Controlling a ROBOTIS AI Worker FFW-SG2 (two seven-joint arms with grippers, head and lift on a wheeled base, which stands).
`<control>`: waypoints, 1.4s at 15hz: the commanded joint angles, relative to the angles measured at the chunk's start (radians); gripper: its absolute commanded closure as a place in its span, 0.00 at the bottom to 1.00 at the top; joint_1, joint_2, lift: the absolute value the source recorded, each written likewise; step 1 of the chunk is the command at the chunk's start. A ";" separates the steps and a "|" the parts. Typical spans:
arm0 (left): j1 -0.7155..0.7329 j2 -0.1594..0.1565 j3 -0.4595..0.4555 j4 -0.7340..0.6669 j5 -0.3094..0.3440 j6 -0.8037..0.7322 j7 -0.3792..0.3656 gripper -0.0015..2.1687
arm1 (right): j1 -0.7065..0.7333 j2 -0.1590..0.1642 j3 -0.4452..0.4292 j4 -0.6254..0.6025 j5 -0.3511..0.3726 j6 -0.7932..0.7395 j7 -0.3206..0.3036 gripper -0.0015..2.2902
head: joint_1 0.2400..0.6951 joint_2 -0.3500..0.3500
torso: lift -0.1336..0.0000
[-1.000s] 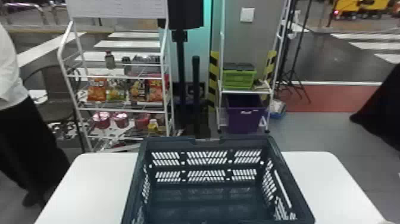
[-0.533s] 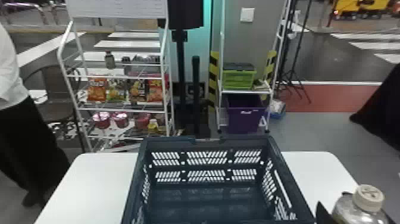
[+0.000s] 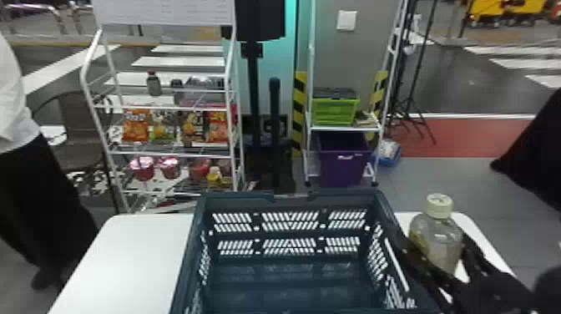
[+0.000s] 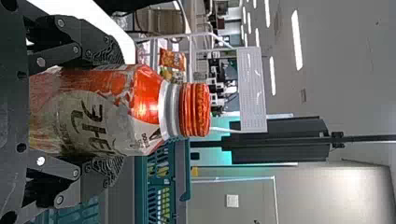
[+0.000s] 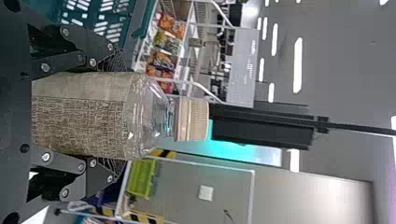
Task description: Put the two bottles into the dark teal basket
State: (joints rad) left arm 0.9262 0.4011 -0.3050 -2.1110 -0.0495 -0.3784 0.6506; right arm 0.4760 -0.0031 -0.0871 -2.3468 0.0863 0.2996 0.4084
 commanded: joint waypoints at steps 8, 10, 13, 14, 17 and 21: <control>0.002 0.030 0.000 0.026 0.020 -0.030 -0.016 0.99 | -0.545 -0.051 0.351 0.126 0.144 1.031 -0.028 0.97 | 0.57 0.50 | 1.00; 0.000 0.030 0.000 0.029 0.027 -0.030 -0.022 0.99 | -0.616 -0.018 0.380 0.211 0.148 1.093 -0.033 0.97 | 0.57 0.50 | 1.00; -0.001 0.028 0.000 0.034 0.027 -0.030 -0.022 0.99 | -0.706 0.004 0.426 0.325 0.147 1.212 -0.037 0.96 | 0.57 0.50 | 1.00; -0.001 0.028 0.000 0.040 0.028 -0.043 -0.022 0.99 | -0.718 0.004 0.428 0.360 0.148 1.212 -0.046 0.96 | 0.57 0.50 | 1.00; -0.001 0.025 0.000 0.052 0.033 -0.067 -0.020 0.99 | -0.746 0.004 0.429 0.432 0.147 1.215 -0.057 0.91 | 0.57 0.50 | 1.00; -0.003 0.022 0.001 0.054 0.033 -0.073 -0.020 0.99 | -0.757 0.004 0.437 0.480 0.109 1.209 -0.083 0.59 | 0.57 0.50 | 1.00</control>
State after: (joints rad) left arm 0.9243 0.4241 -0.3051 -2.0579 -0.0169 -0.4467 0.6301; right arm -0.2785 0.0000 0.3465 -1.8768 0.2133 1.5157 0.3258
